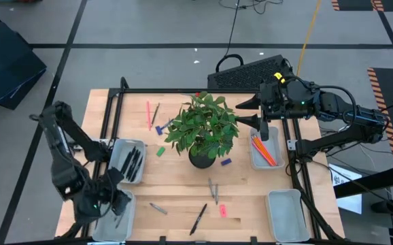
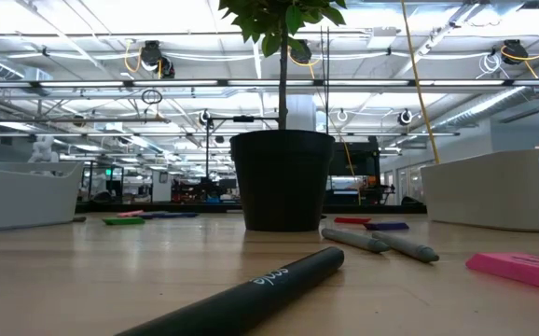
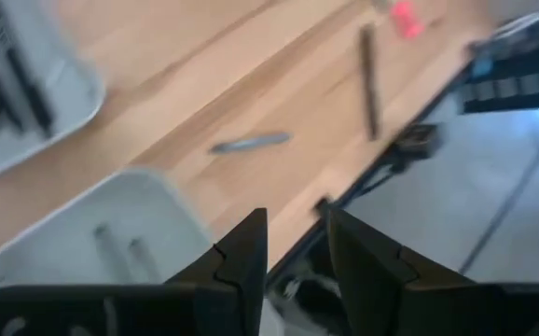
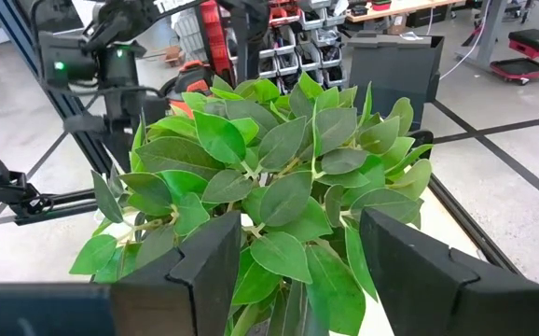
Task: Sort crayons/erasers/pens/pencils in bins
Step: Put the gray crayon into the bottom left gray bin
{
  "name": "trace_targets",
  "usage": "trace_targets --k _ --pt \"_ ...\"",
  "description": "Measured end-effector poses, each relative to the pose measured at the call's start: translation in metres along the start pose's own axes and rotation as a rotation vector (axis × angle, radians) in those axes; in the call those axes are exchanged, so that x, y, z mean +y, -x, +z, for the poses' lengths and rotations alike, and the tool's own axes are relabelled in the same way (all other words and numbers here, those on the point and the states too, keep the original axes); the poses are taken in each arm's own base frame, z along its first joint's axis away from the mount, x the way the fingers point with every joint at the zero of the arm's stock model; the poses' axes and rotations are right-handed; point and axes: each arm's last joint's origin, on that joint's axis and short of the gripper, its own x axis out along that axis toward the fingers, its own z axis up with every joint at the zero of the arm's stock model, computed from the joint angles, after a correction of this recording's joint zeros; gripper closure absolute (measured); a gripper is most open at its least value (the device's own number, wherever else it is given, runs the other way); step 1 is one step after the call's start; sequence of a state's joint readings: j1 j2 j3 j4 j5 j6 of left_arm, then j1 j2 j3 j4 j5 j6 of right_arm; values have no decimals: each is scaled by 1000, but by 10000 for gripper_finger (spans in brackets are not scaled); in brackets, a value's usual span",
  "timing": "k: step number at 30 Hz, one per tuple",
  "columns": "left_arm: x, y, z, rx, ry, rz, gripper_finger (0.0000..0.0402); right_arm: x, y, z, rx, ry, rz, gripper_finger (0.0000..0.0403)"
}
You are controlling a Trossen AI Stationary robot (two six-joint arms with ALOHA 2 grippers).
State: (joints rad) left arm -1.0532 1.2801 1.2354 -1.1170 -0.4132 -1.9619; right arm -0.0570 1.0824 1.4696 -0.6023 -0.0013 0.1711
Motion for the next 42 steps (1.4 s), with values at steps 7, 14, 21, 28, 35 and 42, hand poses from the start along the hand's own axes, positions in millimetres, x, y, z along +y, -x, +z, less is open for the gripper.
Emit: trace_targets --k 7,14,21,28,35,42 --pt "-17 1 16 -66 -72 -156 279 0 0 0 0 0 0 190" --pt "-43 -5 42 -150 -235 -306 217 0 0 0 0 0 0 190" --pt "-50 -8 59 -212 -361 -312 186 0 0 0 0 0 0 190" --pt "-53 -18 71 -191 -410 -286 200 0 0 0 0 0 0 190" --pt "-59 -57 81 -76 -444 -188 207 0 0 0 0 0 0 190" --pt "-52 -89 77 112 -462 -28 195 0 0 0 0 0 0 190"
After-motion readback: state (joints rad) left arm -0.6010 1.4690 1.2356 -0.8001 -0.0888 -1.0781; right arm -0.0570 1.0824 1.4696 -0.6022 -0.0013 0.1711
